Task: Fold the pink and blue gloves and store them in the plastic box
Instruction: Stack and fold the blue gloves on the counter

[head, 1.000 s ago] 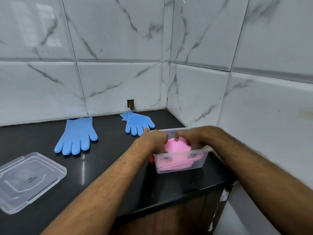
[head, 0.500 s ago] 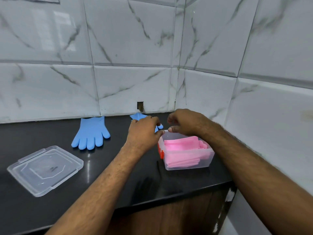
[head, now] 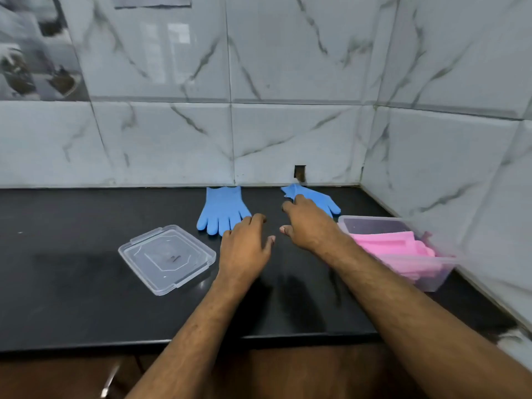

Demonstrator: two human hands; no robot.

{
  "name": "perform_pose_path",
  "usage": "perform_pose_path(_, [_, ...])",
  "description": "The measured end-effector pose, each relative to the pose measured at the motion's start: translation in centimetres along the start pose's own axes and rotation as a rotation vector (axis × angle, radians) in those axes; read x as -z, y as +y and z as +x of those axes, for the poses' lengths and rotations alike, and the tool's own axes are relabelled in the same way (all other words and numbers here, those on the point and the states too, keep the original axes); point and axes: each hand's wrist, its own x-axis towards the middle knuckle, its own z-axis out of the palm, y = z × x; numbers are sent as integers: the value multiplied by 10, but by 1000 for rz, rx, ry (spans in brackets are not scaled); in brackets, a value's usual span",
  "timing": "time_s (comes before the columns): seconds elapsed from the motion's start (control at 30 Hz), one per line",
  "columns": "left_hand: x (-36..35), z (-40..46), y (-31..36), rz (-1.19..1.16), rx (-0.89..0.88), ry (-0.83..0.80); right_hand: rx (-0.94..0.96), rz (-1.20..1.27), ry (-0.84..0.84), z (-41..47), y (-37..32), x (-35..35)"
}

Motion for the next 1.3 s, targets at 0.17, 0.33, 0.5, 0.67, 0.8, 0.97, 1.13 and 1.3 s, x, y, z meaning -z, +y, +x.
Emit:
perform_pose_path(0.17, [-29,-11,-34,116,53,-88,-85,132,-43,6,-15,-49])
perform_pose_path(0.33, [-52,3,-42,113,0,-216,-243,194,2,6,-7,-91])
perform_pose_path(0.5, [-65,28,-47,100,-9,-263,-389,254,94,32,10,-103])
perform_pose_path(0.67, [-72,54,-43,49,-17,-245,-569,183,116,61,29,-110])
perform_pose_path(0.8, [-77,72,-46,45,-39,-209,-626,196,123,81,39,-115])
perform_pose_path(0.97, [-83,87,-53,-76,-67,-194,-664,240,130,104,48,-119])
perform_pose_path(1.13, [-82,93,-61,-437,65,-196,-569,173,177,109,48,-118])
perform_pose_path(1.3, [-76,94,-31,-1063,359,-193,-242,486,462,106,14,-92])
